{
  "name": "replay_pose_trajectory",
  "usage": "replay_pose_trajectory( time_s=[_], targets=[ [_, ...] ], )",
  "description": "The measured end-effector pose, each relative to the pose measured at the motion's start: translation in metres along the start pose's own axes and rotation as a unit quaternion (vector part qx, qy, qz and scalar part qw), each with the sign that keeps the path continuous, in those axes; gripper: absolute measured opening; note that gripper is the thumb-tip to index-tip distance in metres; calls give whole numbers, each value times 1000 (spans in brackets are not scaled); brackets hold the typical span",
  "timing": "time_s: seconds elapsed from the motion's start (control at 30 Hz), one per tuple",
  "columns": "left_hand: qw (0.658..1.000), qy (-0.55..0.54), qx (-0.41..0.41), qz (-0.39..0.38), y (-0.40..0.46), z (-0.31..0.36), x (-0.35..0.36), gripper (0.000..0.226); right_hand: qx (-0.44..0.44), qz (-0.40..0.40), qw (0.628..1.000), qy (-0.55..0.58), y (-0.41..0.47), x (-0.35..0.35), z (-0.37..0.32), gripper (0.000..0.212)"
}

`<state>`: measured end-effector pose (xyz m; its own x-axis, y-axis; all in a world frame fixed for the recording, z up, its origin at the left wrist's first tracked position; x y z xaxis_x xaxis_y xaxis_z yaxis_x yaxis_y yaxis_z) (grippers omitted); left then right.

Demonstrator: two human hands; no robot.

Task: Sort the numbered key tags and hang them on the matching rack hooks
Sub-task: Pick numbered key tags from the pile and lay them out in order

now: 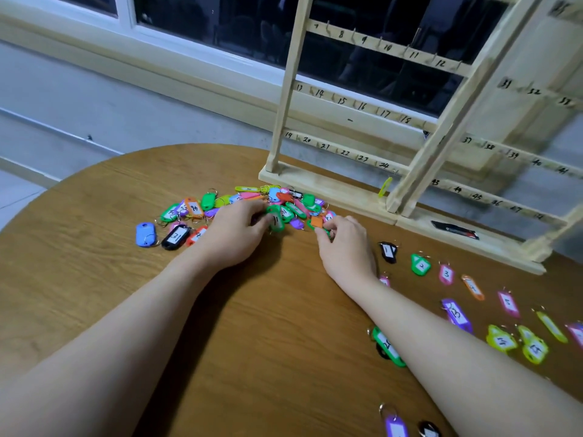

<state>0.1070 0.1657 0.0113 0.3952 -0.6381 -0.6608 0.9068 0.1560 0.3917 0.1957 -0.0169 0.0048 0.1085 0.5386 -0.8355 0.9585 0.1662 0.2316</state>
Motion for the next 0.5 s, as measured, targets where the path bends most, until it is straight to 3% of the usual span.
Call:
replay_pose_trajectory(
  time_s=[0.33, 0.5],
  targets=[
    [1000, 4, -3, -3, -1, 4, -2, 30, -9, 23, 999, 26, -1, -4, 2, 32],
    [1000, -16, -8, 3, -2, 5, -3, 31, -64, 15, 994, 89, -6, -8, -3, 37]
  ],
)
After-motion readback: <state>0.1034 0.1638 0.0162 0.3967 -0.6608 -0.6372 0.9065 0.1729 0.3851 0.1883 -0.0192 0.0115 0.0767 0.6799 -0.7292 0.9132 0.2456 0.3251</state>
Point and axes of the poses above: each hand's wrist, its own y-axis towards the middle knuckle, its own x-axis out of the palm, z = x × y, the point moved 6 cm from there along y, towards the middle knuckle, and after that the axes turned 9 degrees about x, right-handed, at the moved point
